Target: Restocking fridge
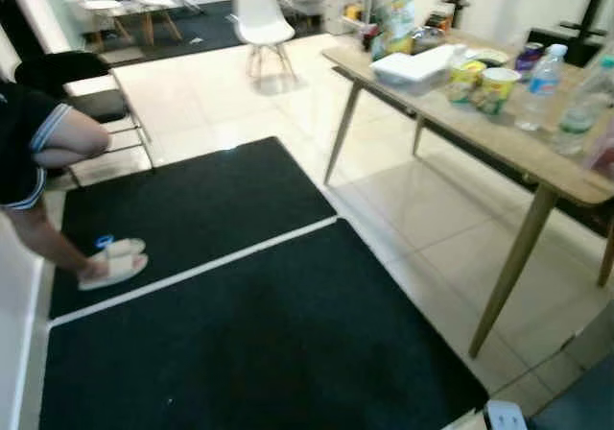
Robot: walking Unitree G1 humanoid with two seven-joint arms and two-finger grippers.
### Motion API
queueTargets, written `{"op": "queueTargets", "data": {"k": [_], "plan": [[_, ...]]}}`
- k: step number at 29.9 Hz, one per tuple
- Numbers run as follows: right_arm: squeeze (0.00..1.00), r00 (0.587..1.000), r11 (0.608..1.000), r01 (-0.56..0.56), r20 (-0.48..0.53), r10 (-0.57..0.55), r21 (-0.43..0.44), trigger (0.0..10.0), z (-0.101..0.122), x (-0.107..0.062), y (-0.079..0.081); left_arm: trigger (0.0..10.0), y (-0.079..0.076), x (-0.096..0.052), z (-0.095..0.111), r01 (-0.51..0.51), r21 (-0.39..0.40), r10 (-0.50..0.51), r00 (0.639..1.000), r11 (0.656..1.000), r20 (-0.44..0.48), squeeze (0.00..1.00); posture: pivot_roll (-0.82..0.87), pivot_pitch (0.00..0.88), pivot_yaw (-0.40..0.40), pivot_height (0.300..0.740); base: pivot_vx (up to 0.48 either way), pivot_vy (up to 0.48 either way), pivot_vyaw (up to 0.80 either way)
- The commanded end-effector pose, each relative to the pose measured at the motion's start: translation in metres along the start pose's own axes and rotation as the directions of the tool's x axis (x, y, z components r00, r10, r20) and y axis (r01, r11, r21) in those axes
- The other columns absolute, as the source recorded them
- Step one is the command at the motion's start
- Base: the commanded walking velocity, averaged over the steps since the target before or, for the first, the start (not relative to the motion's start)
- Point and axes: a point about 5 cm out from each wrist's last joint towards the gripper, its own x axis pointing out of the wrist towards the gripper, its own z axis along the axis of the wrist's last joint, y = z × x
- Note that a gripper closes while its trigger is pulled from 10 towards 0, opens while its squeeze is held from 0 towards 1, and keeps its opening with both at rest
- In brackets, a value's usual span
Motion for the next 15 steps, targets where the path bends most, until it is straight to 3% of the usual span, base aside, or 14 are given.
{"op": "queueTargets", "data": {"k": [1, 10, 15], "plan": [[0.00, 1.000, 1.000, -0.019, 0.000, 0.019, -0.010, 10.0, 0.0016, 0.0022, 0.0070, 10.0, 0.0006, 0.0003, 0.0129, -0.013, -0.009, 0.013, 0.999, 1.000, 0.050, 0.00, -0.08, 0.000, 0.004, 0.740, 0.000, 0.000, 0.69], [0.00, 1.000, 0.999, -0.011, 0.001, 0.011, -0.033, 10.0, 0.0018, 0.0021, 0.0063, 10.0, 0.0004, 0.0004, 0.0129, -0.017, -0.017, 0.018, 0.998, 1.000, 0.052, 0.00, -0.08, 0.000, 0.002, 0.740, 0.000, 0.000, 0.65], [0.00, 1.000, 0.999, 0.012, -0.009, -0.012, -0.047, 10.0, 0.0012, 0.0020, 0.0049, 10.0, 0.0005, 0.0004, 0.0130, -0.019, -0.013, 0.020, 0.998, 1.000, 0.052, 0.00, -0.09, 0.000, 0.001, 0.740, 0.000, 0.000, 0.00]]}}
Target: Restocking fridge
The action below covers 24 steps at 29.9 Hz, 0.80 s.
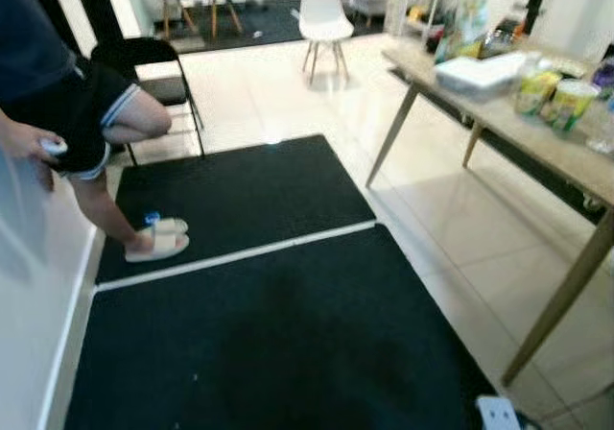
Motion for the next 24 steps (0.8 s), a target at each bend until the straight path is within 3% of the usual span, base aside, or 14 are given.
{"op": "queueTargets", "data": {"k": [1, 17, 24], "plan": [[0.00, 1.000, 1.000, 0.014, -0.013, -0.014, -0.008, 10.0, -0.0033, -0.0010, -0.0019, 10.0, -0.0030, 0.0007, 0.0076, 0.005, -0.003, -0.005, 1.000, 1.000, 0.029, 0.00, -0.09, 0.000, 0.001, 0.740, 0.000, 0.000, 0.00], [0.00, 1.000, 1.000, 0.015, -0.017, -0.015, -0.019, 10.0, -0.0036, -0.0009, -0.0016, 10.0, -0.0029, 0.0006, 0.0072, 0.006, -0.013, -0.006, 1.000, 1.000, 0.031, 0.00, -0.09, 0.000, 0.005, 0.740, 0.000, 0.000, 0.00], [0.00, 1.000, 1.000, 0.007, -0.012, -0.007, -0.022, 10.0, -0.0030, -0.0006, -0.0002, 10.0, -0.0029, 0.0006, 0.0073, 0.011, -0.001, -0.011, 0.999, 1.000, 0.031, 0.00, -0.09, 0.000, 0.007, 0.740, 0.318, 0.000, 0.00]]}}
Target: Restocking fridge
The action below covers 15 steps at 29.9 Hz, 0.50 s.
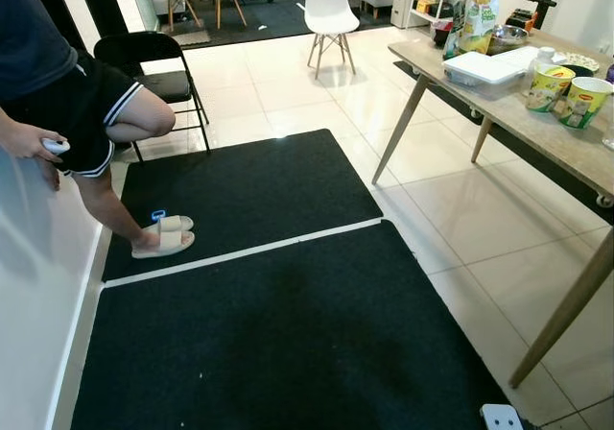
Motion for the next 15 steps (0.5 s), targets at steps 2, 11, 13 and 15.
{"op": "queueTargets", "data": {"k": [2, 11, 13, 15], "plan": [[0.00, 1.000, 1.000, -0.003, 0.005, 0.003, -0.006, 10.0, 0.0014, 0.0004, 0.0009, 10.0, -0.0028, 0.0006, 0.0098, 0.014, -0.001, -0.014, 0.999, 1.000, 0.038, 0.00, -0.09, 0.000, 0.007, 0.740, 0.347, 0.000, 0.00], [0.00, 1.000, 1.000, -0.007, 0.009, 0.007, -0.013, 10.0, 0.0028, 0.0007, 0.0013, 10.0, -0.0032, 0.0007, 0.0102, 0.018, -0.001, -0.018, 0.999, 1.000, 0.039, 0.00, -0.09, 0.000, 0.004, 0.740, 0.371, 0.000, 0.00], [0.00, 1.000, 1.000, -0.008, 0.009, 0.008, -0.015, 10.0, 0.0031, 0.0007, 0.0012, 10.0, -0.0034, 0.0007, 0.0103, 0.019, -0.002, -0.019, 0.999, 1.000, 0.039, 0.00, -0.08, 0.000, 0.004, 0.740, 0.382, 0.000, 0.00], [0.00, 1.000, 1.000, -0.009, 0.009, 0.009, -0.015, 10.0, 0.0031, 0.0007, 0.0012, 10.0, -0.0034, 0.0007, 0.0103, 0.020, -0.002, -0.020, 0.999, 1.000, 0.039, 0.00, -0.08, 0.000, 0.004, 0.740, 0.386, 0.000, 0.00]]}}
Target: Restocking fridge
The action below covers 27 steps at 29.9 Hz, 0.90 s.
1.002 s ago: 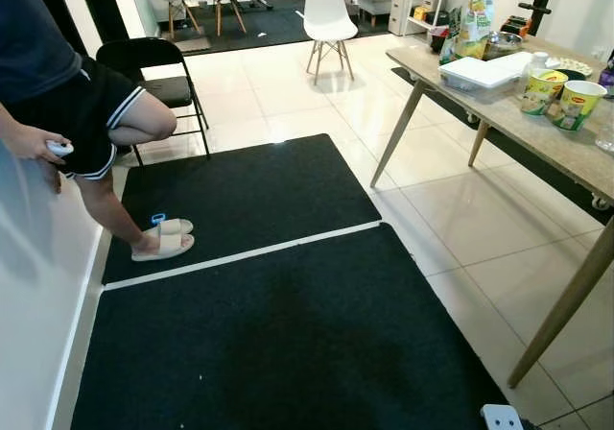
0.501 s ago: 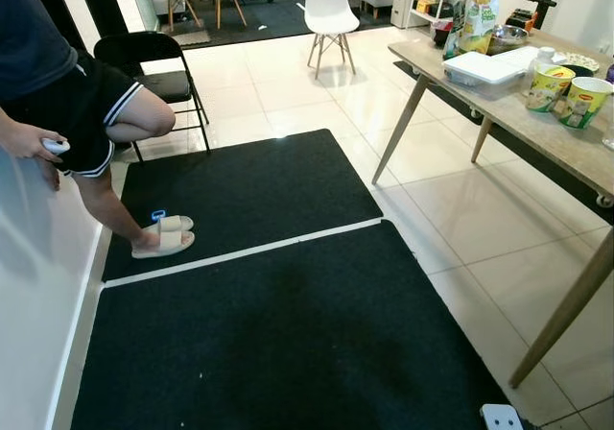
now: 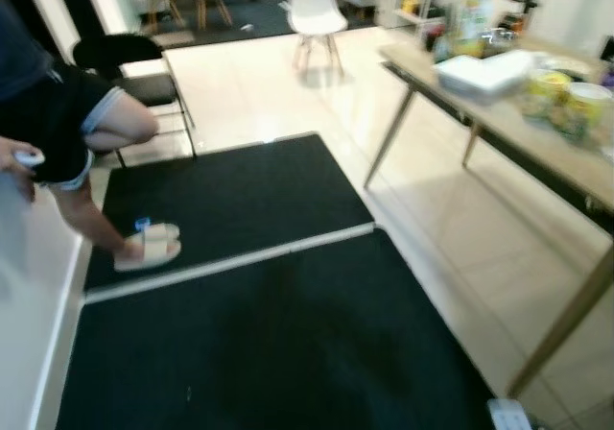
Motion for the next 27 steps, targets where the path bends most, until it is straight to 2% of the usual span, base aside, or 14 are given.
{"op": "queueTargets", "data": {"k": [1, 27], "plan": [[0.00, 0.999, 1.000, 0.026, -0.037, -0.026, -0.005, 10.0, -0.0108, -0.0050, -0.0102, 10.0, -0.0046, 0.0008, 0.0178, 0.018, -0.005, -0.017, 0.998, 1.000, 0.068, 0.00, -0.08, 0.000, 0.004, 0.740, 0.382, 0.000, 0.00], [0.00, 0.997, 0.999, 0.039, -0.063, -0.039, -0.003, 10.0, -0.0144, -0.0055, -0.0110, 10.0, -0.0048, 0.0008, 0.0181, 0.021, -0.008, -0.020, 0.997, 1.000, 0.069, 0.00, -0.09, 0.000, 0.002, 0.740, 0.385, 0.000, -0.03]]}}
